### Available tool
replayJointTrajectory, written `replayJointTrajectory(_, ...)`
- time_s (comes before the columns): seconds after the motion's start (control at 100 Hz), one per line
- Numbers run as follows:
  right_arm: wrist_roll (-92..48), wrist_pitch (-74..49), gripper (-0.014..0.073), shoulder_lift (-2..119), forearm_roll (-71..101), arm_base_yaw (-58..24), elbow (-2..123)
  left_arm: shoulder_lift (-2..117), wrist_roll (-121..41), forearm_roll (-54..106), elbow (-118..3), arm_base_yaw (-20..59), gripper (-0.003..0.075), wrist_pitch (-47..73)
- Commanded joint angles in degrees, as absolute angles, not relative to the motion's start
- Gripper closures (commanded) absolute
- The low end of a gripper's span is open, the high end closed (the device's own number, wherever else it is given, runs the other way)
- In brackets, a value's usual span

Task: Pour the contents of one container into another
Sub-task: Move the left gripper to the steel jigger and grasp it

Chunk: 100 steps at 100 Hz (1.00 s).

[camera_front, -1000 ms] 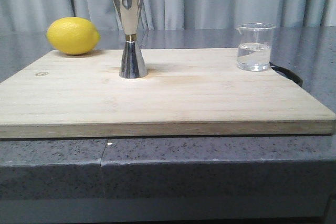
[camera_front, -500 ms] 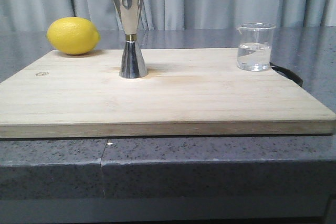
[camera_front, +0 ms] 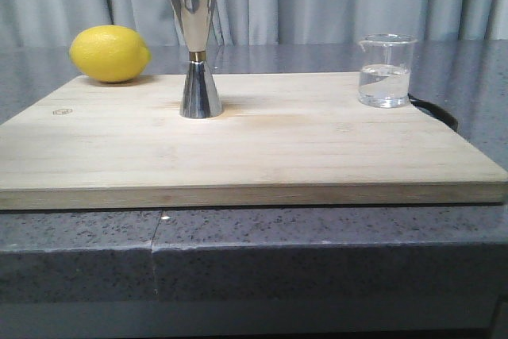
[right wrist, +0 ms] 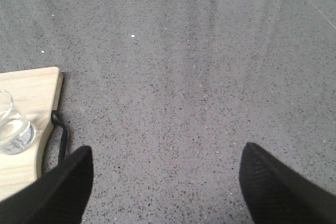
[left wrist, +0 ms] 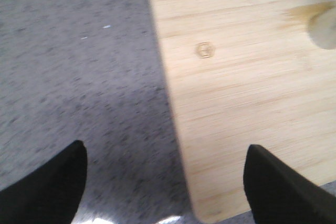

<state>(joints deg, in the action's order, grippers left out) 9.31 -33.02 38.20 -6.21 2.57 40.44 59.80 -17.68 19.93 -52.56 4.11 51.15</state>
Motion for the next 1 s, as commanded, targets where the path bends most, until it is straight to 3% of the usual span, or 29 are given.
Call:
replayJointTrajectory(0.0, 8.59, -29.18, 0.0070, 38.42, -7.16, 2.52, 42.60, 63.52, -28.87, 32.26, -56.16, 4.05, 0.0155, 48.67)
replayJointTrajectory(0.21, 8.59, -29.43, -0.0043, 38.42, -7.16, 2.52, 42.60, 72.11, -53.45, 54.65, -57.23, 2.08, 0.0155, 52.71)
replayJointTrajectory(0.58, 8.59, -27.41, -0.0042, 38.42, -7.16, 2.52, 42.60, 85.80, -95.11, 80.34, -57.23, 1.86, 0.0155, 65.80)
replayJointTrajectory(0.99, 8.59, -27.27, -0.0042, 38.42, -7.16, 2.52, 42.60, 97.00, -116.98, 98.79, -57.23, 9.01, 0.0155, 69.62)
